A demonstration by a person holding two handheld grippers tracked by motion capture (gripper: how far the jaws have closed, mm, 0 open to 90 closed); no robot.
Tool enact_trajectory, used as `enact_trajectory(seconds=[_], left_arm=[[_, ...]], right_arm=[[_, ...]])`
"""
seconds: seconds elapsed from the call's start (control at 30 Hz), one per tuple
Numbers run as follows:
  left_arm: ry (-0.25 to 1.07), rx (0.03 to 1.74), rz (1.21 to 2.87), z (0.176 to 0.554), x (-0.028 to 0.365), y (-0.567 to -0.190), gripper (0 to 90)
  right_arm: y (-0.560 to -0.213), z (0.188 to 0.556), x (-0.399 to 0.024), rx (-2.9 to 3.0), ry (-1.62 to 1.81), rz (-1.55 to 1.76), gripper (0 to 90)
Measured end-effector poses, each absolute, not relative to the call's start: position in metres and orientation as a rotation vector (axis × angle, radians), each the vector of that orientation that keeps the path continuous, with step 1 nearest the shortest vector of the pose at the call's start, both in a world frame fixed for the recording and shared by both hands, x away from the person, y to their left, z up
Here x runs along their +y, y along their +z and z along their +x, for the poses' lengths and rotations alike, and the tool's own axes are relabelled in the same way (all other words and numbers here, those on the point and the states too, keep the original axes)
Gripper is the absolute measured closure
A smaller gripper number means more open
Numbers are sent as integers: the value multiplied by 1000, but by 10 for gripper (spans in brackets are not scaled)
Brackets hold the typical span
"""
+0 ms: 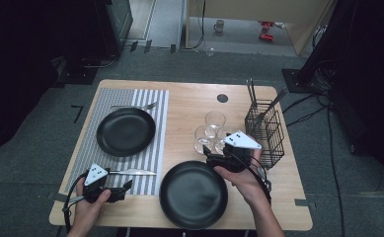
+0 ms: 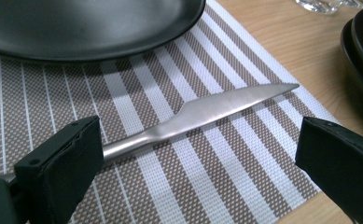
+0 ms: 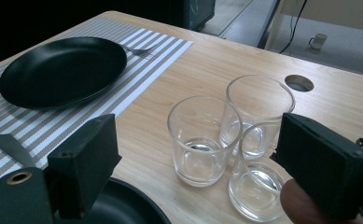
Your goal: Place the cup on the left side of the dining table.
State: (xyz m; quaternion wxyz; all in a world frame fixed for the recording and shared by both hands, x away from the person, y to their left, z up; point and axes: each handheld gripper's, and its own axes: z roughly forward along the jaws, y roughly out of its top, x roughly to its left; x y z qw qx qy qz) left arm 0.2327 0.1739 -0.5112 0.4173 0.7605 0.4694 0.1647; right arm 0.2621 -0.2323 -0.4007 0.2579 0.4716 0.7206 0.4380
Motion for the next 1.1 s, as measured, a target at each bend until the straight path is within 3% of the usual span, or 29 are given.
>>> enact_trajectory(seconds=[0.47,0.77,1.1], left_arm=[[436,1175,1992,230,170,-518,12],[407,1201,2001,233,171,-519,12],[430,1195,2030,232,168,-519,12]], right_arm=[[-421,289,-218,1987,1166,1309,196],[-438,301,-202,2026,1181,1313,428],[-451,318,-192,2017,1166,1365,601]])
